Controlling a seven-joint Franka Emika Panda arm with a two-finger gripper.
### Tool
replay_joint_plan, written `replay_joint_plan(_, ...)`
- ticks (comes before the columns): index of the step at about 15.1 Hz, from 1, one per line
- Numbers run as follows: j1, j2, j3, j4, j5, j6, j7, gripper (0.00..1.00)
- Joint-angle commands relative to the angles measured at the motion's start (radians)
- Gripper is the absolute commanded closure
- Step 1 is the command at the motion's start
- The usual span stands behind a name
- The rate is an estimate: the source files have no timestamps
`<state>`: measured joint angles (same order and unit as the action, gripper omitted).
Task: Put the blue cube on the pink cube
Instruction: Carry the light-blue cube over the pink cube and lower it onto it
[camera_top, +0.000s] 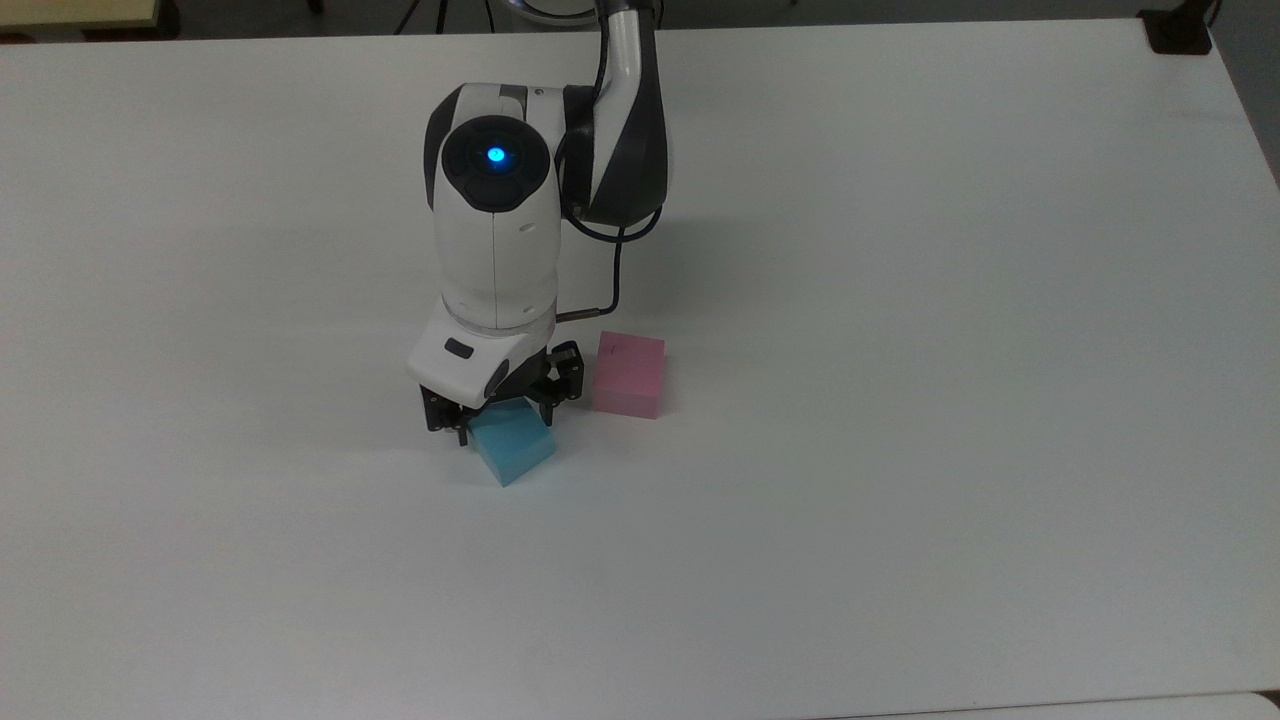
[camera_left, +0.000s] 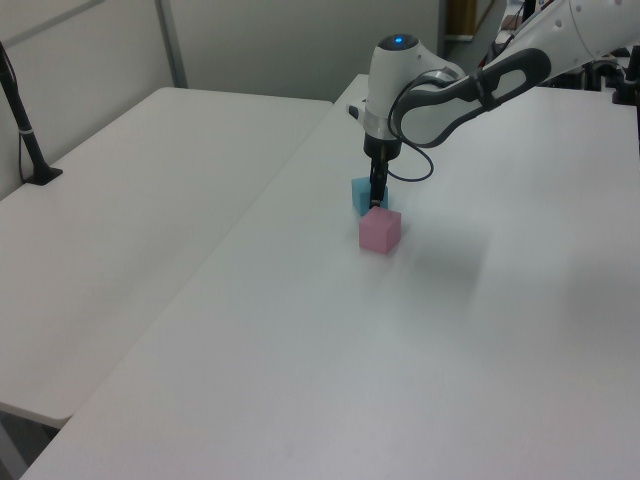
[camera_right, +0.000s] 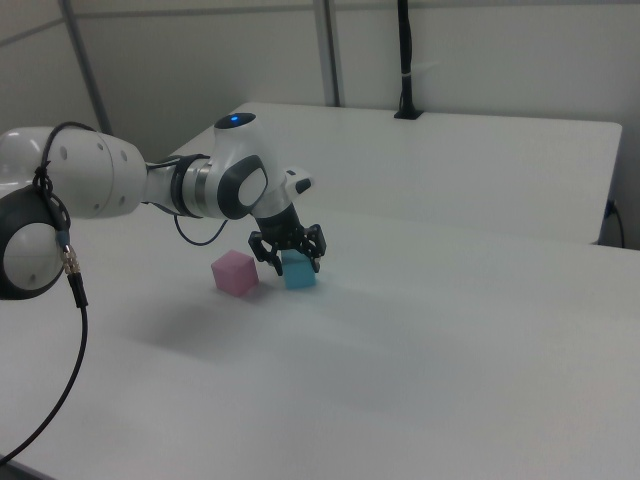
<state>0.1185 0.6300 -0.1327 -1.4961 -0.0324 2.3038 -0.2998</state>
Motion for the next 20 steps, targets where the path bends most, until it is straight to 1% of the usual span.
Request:
replay_joint_plan(1,0.013,-0.028,-0.008,0.000,0.031,0.011,0.051,0.46)
replay_joint_plan(4,0.015,-0.122,-0.008,-0.027,0.032,-0.004,0.171,0.47)
replay_joint_plan(5,0.019,-0.177,-0.008,-0.062,0.031,-0.039,0.195,0.47)
replay_joint_plan(6,0.027,-0.208,-0.008,-0.070,0.031,-0.094,0.200,0.46)
replay_joint_plan(8,0.064,-0.239,-0.008,-0.069,0.031,-0.209,0.226,0.46)
replay_joint_plan(9,0.073,-0.246,-0.008,-0.069,0.031,-0.230,0.267,0.46)
replay_joint_plan(12,0.142,-0.248,-0.008,-0.073,0.028,-0.234,0.428,0.46)
replay_joint_plan(16,0.182,-0.240,-0.008,-0.101,0.022,-0.224,0.600,0.46)
replay_joint_plan(18,0.200,-0.242,-0.010,-0.121,0.014,-0.222,0.614,0.46)
replay_joint_plan(20,0.194,-0.242,-0.010,-0.121,0.012,-0.219,0.614,0.46)
